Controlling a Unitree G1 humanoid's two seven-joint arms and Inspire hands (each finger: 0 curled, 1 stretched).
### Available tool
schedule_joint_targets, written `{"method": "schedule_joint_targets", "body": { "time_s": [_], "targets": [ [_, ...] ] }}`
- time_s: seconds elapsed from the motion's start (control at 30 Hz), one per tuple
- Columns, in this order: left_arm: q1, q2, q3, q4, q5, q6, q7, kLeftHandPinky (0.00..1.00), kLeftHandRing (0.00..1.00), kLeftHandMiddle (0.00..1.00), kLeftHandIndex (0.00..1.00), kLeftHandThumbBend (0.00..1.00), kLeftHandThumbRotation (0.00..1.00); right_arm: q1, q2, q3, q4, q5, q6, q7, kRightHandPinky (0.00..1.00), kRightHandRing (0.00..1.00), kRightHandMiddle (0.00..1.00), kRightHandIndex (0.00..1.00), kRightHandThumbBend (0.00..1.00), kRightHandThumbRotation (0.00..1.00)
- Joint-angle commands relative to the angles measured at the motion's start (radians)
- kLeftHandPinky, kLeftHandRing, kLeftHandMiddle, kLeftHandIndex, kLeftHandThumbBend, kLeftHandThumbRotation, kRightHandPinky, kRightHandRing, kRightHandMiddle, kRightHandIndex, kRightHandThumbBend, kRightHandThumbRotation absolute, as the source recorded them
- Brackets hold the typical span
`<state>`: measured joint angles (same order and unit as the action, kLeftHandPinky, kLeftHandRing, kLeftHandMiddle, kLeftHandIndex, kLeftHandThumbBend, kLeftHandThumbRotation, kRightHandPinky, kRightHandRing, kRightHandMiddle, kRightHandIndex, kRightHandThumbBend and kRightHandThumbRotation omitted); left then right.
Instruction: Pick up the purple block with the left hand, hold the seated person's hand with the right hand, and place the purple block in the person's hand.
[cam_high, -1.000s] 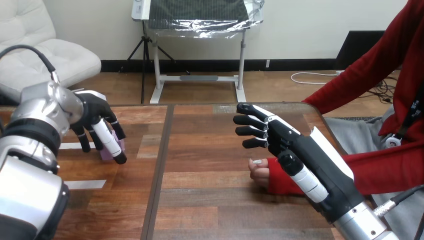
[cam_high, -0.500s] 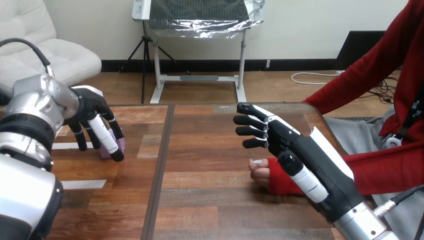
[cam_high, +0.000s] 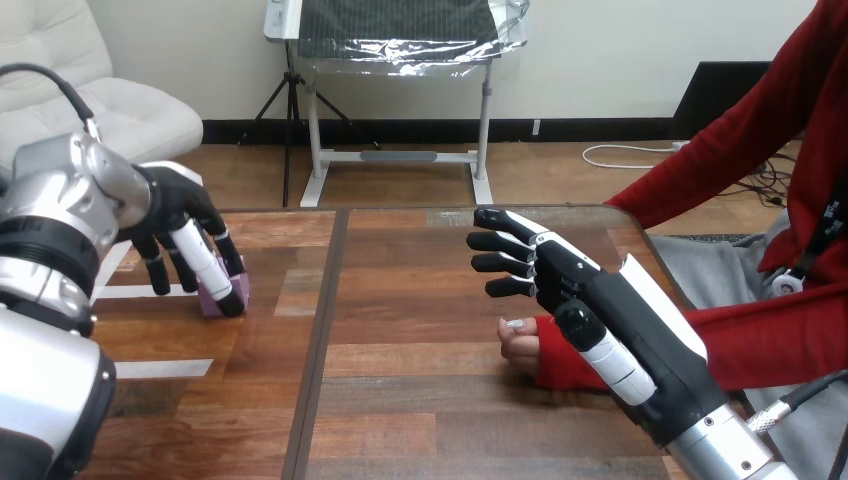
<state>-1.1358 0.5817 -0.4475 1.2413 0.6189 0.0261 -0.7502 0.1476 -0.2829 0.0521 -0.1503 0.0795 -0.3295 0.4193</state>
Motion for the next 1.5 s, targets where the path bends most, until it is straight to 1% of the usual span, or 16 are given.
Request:
{"method": "schedule_joint_targets", "body": {
  "time_s": [0.0, 0.3, 0.53, 0.77, 0.8, 0.9, 0.93, 0.97, 1.07, 1.17, 1.2, 1.27, 1.3, 1.37, 1.4, 1.47],
  "targets": [
    [-0.083, 0.024, 0.024, -0.063, -0.021, -0.004, 0.006, 0.55, 0.69, 0.74, 0.69, 0.83, 0.0, -0.057, -0.01, -0.02, -0.011, 0.003, -0.011, -0.006, 0.79, 0.85, 0.87, 0.91, 1.0, 1.0],
    [-0.08, 0.035, 0.029, -0.09, -0.026, -0.014, 0.006, 0.57, 0.71, 0.75, 0.74, 0.81, 0.01, -0.056, -0.011, -0.02, -0.016, 0.001, -0.008, -0.006, 0.79, 0.85, 0.87, 0.91, 1.0, 1.0],
    [-0.08, 0.04, 0.042, -0.107, -0.035, -0.01, 0.003, 0.57, 0.71, 0.76, 0.75, 0.8, 0.03, -0.057, -0.01, -0.019, -0.014, 0.003, -0.008, -0.004, 0.79, 0.85, 0.87, 0.91, 1.0, 1.0],
    [-0.075, 0.047, 0.055, -0.129, -0.042, -0.004, 0.017, 0.58, 0.72, 0.76, 0.76, 0.83, 0.03, -0.057, -0.011, -0.019, -0.013, 0.006, -0.007, -0.003, 0.79, 0.85, 0.87, 0.91, 1.0, 1.0],
    [-0.073, 0.047, 0.055, -0.134, -0.04, 0.001, 0.028, 0.59, 0.72, 0.77, 0.76, 0.84, 0.04, -0.056, -0.011, -0.019, -0.014, 0.006, -0.006, -0.003, 0.79, 0.85, 0.87, 0.91, 1.0, 1.0],
    [-0.069, 0.045, 0.058, -0.142, -0.037, 0.011, 0.05, 0.68, 0.76, 0.78, 0.78, 0.85, 0.05, -0.055, -0.011, -0.018, -0.018, 0.006, -0.002, -0.003, 0.79, 0.85, 0.87, 0.91, 1.0, 1.0],
    [-0.068, 0.044, 0.059, -0.143, -0.038, 0.015, 0.057, 0.72, 0.78, 0.79, 0.79, 0.85, 0.06, -0.055, -0.011, -0.019, -0.018, 0.005, -0.002, -0.003, 0.79, 0.85, 0.87, 0.91, 1.0, 1.0],
    [-0.067, 0.043, 0.06, -0.145, -0.038, 0.018, 0.061, 0.78, 0.8, 0.81, 0.8, 0.85, 0.07, -0.055, -0.011, -0.019, -0.019, 0.005, -0.001, -0.003, 0.79, 0.85, 0.87, 0.91, 1.0, 1.0],
    [-0.061, 0.04, 0.06, -0.151, -0.035, 0.03, 0.087, 0.83, 0.84, 0.84, 0.84, 0.83, 0.1, -0.054, -0.011, -0.018, -0.018, 0.003, -0.003, -0.005, 0.79, 0.85, 0.87, 0.91, 1.0, 1.0],
    [-0.055, 0.035, 0.054, -0.152, -0.027, 0.038, 0.12, 0.87, 0.87, 0.87, 0.86, 0.81, 0.15, -0.054, -0.01, -0.018, -0.016, 0.004, -0.004, -0.004, 0.79, 0.85, 0.87, 0.91, 1.0, 1.0],
    [-0.051, 0.032, 0.051, -0.149, -0.023, 0.035, 0.14, 0.87, 0.87, 0.88, 0.87, 0.8, 0.16, -0.053, -0.01, -0.019, -0.016, 0.004, -0.003, -0.004, 0.79, 0.85, 0.87, 0.91, 1.0, 1.0],
    [-0.047, 0.029, 0.048, -0.145, -0.021, 0.032, 0.163, 0.88, 0.89, 0.91, 0.89, 0.78, 0.22, -0.053, -0.01, -0.019, -0.017, 0.003, -0.003, -0.005, 0.79, 0.85, 0.87, 0.91, 1.0, 1.0],
    [-0.04, 0.027, 0.046, -0.144, -0.017, 0.023, 0.187, 0.89, 0.91, 0.92, 0.91, 0.77, 0.28, -0.052, -0.01, -0.019, -0.018, 0.002, -0.002, -0.006, 0.79, 0.85, 0.87, 0.91, 1.0, 1.0],
    [-0.034, 0.026, 0.043, -0.14, -0.015, 0.011, 0.213, 0.89, 0.93, 0.94, 0.93, 0.76, 0.33, -0.053, -0.009, -0.018, -0.018, 0.0, 0.0, -0.008, 0.79, 0.85, 0.87, 0.91, 1.0, 1.0],
    [-0.026, 0.024, 0.041, -0.138, -0.011, 0.002, 0.241, 0.89, 0.93, 0.94, 0.93, 0.76, 0.35, -0.053, -0.008, -0.018, -0.019, -0.001, 0.0, -0.009, 0.79, 0.85, 0.87, 0.91, 1.0, 1.0],
    [-0.018, 0.022, 0.039, -0.136, -0.008, -0.007, 0.271, 0.89, 0.95, 0.96, 0.94, 0.75, 0.4, -0.053, -0.008, -0.018, -0.018, -0.001, 0.0, -0.01, 0.79, 0.85, 0.87, 0.91, 1.0, 1.0]
  ]
}}
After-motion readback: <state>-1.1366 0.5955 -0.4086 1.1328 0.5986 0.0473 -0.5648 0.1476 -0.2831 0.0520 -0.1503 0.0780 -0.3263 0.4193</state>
